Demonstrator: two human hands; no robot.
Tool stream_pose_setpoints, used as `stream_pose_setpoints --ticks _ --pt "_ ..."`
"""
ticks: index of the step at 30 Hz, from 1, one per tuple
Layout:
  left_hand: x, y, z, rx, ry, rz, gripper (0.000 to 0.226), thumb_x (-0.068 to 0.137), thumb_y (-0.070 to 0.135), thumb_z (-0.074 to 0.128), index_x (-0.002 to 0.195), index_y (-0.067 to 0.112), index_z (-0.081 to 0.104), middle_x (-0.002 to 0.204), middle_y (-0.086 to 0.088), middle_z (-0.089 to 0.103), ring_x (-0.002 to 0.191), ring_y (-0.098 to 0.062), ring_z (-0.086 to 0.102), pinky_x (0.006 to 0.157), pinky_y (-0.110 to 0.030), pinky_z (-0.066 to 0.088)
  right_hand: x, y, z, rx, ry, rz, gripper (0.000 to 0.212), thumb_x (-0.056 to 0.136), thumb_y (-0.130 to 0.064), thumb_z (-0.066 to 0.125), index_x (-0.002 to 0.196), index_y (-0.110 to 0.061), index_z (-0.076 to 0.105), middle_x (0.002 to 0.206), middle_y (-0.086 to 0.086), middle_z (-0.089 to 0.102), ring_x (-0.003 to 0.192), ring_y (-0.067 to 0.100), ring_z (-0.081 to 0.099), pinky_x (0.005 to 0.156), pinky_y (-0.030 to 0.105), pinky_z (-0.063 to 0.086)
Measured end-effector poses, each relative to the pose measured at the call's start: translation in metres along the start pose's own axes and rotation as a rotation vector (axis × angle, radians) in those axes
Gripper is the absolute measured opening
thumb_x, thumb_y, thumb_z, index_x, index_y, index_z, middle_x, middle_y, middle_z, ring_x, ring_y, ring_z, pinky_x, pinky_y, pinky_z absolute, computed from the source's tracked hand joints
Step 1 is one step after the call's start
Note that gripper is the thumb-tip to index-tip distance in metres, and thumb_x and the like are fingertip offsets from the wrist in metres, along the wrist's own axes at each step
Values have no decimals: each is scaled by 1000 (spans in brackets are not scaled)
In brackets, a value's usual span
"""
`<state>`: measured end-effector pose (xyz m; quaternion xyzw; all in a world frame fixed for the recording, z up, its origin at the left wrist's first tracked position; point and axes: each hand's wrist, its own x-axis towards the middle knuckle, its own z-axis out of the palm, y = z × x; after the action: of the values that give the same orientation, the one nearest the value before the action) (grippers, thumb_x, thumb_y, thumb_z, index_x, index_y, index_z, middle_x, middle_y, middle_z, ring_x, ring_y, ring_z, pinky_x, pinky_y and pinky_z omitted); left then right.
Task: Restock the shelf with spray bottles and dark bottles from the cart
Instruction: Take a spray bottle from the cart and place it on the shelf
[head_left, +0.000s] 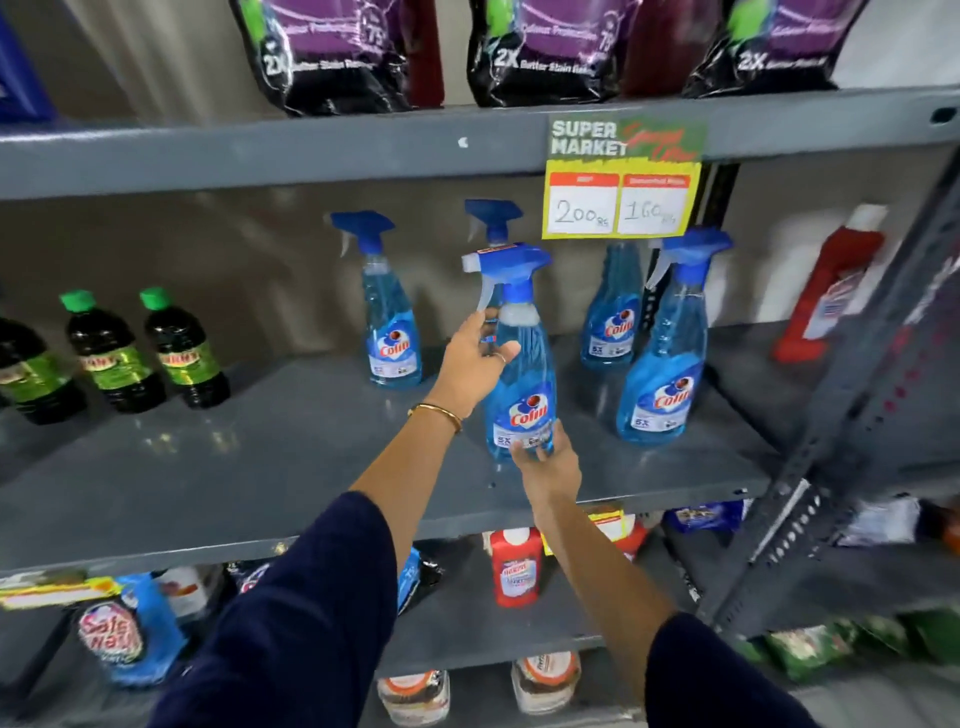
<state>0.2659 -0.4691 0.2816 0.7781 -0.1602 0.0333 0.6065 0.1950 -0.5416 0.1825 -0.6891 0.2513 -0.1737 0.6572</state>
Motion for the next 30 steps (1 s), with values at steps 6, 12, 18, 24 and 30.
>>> stream_pose_setpoints --ticks 6,12,18,24,30 --pt "15 0 15 -30 8 4 41 86 -1 57 126 4 47 110 -6 53 94 -17 49 70 -6 47 17 14 -13 -67 -106 -3 77 83 -1 64 147 -15 23 145 6 45 131 21 46 108 33 37" --pt "13 2 15 -82 -40 -48 43 89 0 54 130 6 44 117 -10 56 101 -23 55 93 -34 47 17 24 -14 -150 -178 -42 85 85 -8 65 149 -23 11 151 4 36 137 23 37 114 38 32" --pt "-1 2 3 -58 -50 -48 53 88 7 57 137 9 37 130 -16 53 115 -22 55 104 -38 45 -13 23 -6 -402 -201 -161 74 89 -12 61 148 -9 16 153 10 31 140 26 29 114 35 27" --pt "-44 -28 -64 -10 70 -106 38 85 5 61 123 1 54 108 -13 63 89 -8 61 81 -11 46 -64 43 18 -793 -257 -614 32 88 -13 54 118 -5 58 120 16 63 115 32 56 101 40 44" --pt "-125 -107 -200 167 363 -171 23 82 0 64 103 -10 63 72 4 62 53 21 57 57 1 42 -137 73 92 -894 -418 -955 35 77 -26 45 97 -9 69 98 7 74 103 20 49 97 38 43"
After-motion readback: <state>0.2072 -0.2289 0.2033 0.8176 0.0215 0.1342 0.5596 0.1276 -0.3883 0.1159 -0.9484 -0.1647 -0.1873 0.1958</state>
